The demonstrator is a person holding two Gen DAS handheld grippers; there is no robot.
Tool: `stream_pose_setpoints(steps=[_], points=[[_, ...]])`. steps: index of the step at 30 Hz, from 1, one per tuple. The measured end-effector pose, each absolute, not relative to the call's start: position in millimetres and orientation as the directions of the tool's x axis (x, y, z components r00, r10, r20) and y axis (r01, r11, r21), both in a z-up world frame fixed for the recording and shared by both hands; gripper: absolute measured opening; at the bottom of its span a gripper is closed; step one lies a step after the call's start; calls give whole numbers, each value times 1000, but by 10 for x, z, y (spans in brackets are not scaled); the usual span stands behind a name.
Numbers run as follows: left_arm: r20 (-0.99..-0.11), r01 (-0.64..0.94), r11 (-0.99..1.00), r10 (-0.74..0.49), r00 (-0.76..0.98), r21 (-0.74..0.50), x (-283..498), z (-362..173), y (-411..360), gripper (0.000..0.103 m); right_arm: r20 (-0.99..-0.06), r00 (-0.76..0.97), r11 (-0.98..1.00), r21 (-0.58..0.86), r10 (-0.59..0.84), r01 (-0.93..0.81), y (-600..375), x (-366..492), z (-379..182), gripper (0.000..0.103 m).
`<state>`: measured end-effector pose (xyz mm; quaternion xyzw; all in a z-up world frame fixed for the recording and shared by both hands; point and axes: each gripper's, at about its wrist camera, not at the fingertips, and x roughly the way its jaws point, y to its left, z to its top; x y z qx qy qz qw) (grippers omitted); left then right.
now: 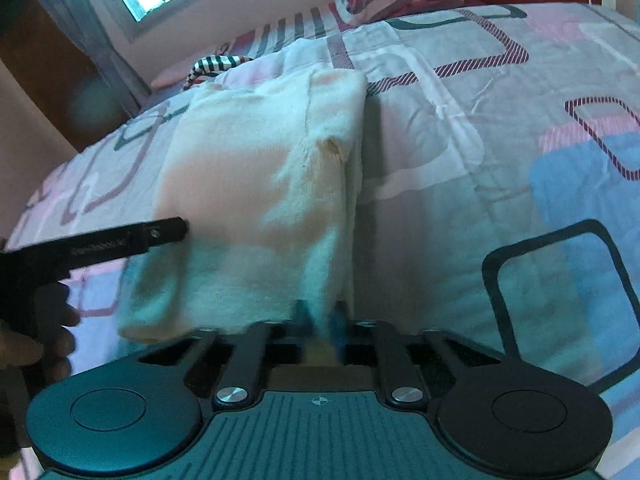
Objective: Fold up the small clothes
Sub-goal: 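Grasp the folded sweater edge with the right tool and tuck it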
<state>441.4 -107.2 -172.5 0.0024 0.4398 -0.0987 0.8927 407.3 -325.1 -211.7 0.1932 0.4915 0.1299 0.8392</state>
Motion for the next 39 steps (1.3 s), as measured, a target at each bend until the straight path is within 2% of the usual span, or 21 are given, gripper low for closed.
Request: stream_pose_setpoints(steps=[3,6,11,13,15,18,20,25,26,27,29,30,31,39], points=[[-788,190,978,-188,587,-92,4399,-1723,-1064,79,-746,497,870,493,443,-36,-3314,4027,-2031,8],[-801,208,972,-212,560,-111,4361,-1770,-1033,80,-809,455,910,415,373,-7,-3332,4018,-2211,7],[-818,225,960,-264,511,-169,4306,-1841,-993,78,-795,475,905,425,378,-11,-3339,3998,-2148,8],[-817,224,956,-281,503,-191,4283,-1861,-956,78,-782,483,891,455,394,10,-3365,3980,-2139,13],[-813,229,954,-288,506,-195,4262,-1879,-942,77,-784,474,888,459,401,9,-3363,3980,-2165,13],[-811,249,950,-294,507,-189,4213,-1879,-937,72,-785,459,879,477,415,21,-3357,3961,-2212,12],[-808,257,945,-308,503,-201,4173,-1881,-922,65,-785,464,882,471,411,15,-3356,3939,-2190,8],[-819,265,939,-325,473,-220,4207,-1813,-936,62,-798,455,892,452,396,16,-3382,3890,-2215,7],[-814,247,939,-331,477,-237,4243,-1760,-909,65,-788,465,887,461,403,14,-3400,3912,-2175,7],[-804,234,940,-335,492,-248,4272,-1704,-883,66,-767,487,875,483,417,11,-3426,3933,-2131,11],[-786,211,943,-332,521,-258,4337,-1602,-834,72,-725,527,845,535,443,26,-3524,4000,-2030,31],[-774,195,942,-335,537,-273,4388,-1552,-802,72,-706,551,833,552,444,36,-3571,4048,-1990,46],[-768,178,943,-332,548,-281,4438,-1522,-781,73,-690,571,825,563,445,39,-3606,4114,-1961,52],[-763,57,946,-291,577,-318,4965,-1557,-699,72,-640,644,797,599,419,78,-3705,4896,-1953,52]])
